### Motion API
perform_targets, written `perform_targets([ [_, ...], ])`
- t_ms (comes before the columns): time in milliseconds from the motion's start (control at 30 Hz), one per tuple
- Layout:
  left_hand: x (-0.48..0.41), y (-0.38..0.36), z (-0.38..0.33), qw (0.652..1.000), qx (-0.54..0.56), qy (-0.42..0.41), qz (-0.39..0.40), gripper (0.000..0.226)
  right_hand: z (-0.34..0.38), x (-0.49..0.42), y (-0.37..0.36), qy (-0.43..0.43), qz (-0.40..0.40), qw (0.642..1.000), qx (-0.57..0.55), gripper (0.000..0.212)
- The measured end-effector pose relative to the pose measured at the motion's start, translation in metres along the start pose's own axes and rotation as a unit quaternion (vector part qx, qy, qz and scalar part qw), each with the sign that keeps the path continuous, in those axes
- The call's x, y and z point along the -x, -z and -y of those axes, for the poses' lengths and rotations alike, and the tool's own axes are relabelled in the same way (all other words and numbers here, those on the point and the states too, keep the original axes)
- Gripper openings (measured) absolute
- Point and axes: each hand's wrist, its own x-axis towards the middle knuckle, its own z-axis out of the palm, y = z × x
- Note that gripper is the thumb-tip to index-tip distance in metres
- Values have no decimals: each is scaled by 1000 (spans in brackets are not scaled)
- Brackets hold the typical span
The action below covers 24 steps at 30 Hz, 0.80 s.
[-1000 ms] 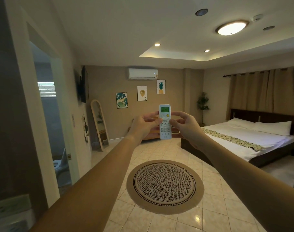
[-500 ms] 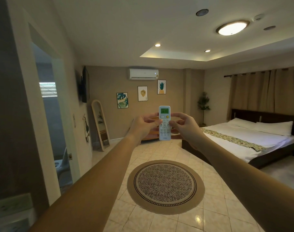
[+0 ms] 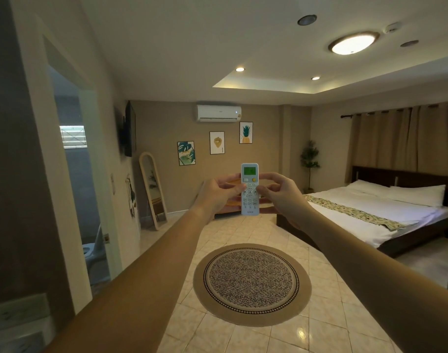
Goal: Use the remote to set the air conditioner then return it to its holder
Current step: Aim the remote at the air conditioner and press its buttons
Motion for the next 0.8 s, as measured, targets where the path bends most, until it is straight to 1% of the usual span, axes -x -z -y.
perform_targets([
  [400,11,-10,2,1000,14,8,0,34,0,13,9,-2,8,1000,2,28],
  [633,27,-20,-2,1000,17,8,-1,35,1,28,16,-6,20,999,-24,26],
  [800,43,-28,-1,1000,11,3,-17,28,0,40,21,-3,33,999,-16,27],
])
